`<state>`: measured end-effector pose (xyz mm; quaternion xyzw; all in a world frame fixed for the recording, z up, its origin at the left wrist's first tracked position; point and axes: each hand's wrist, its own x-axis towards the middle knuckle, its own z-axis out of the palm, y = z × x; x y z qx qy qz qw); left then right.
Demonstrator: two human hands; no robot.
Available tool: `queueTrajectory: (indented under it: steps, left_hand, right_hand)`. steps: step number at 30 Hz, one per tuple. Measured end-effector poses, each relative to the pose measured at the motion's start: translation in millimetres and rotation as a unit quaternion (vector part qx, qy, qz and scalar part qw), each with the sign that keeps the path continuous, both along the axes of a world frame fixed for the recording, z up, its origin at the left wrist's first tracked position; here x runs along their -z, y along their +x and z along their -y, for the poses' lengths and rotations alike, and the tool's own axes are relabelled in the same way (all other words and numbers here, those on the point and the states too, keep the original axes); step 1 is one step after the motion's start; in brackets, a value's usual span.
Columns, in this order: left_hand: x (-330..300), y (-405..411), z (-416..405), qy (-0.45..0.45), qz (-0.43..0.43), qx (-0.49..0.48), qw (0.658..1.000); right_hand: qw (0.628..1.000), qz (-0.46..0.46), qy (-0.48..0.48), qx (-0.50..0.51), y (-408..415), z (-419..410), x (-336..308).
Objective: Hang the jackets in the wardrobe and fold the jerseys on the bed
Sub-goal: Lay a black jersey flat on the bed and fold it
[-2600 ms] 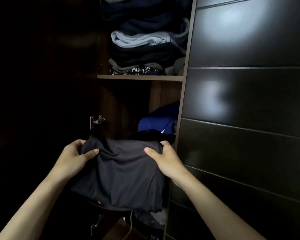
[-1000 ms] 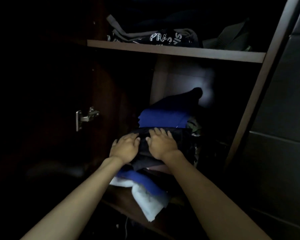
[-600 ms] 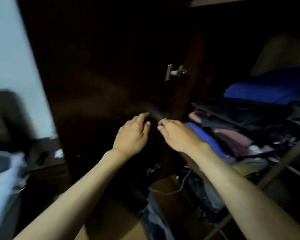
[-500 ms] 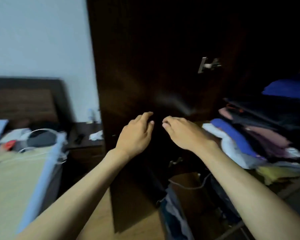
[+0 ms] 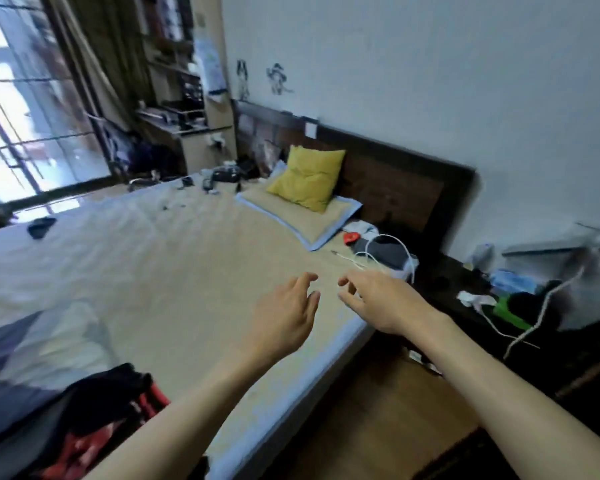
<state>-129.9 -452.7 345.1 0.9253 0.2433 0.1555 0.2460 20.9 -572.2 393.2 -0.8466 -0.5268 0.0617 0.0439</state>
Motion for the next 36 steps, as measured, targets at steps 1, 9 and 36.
queueTrajectory:
  steps: [1,9,36]
  left_hand:
    - [13,-24,-27,-0.007,-0.013,-0.034,0.999]
    - [144,-190,-147,-0.111,-0.178,-0.251,0.945]
    - [470,-204,-397,0.051,-0.494,-0.097,0.863]
  right_hand:
    - [1.000,-0.011,-0.017,-0.024,-12,-36,14]
    - [0.967,-0.085,-0.162,-0.176,-115,-243,132]
    - [0.892,-0.413,-0.181,-0.036,-246,-340,554]
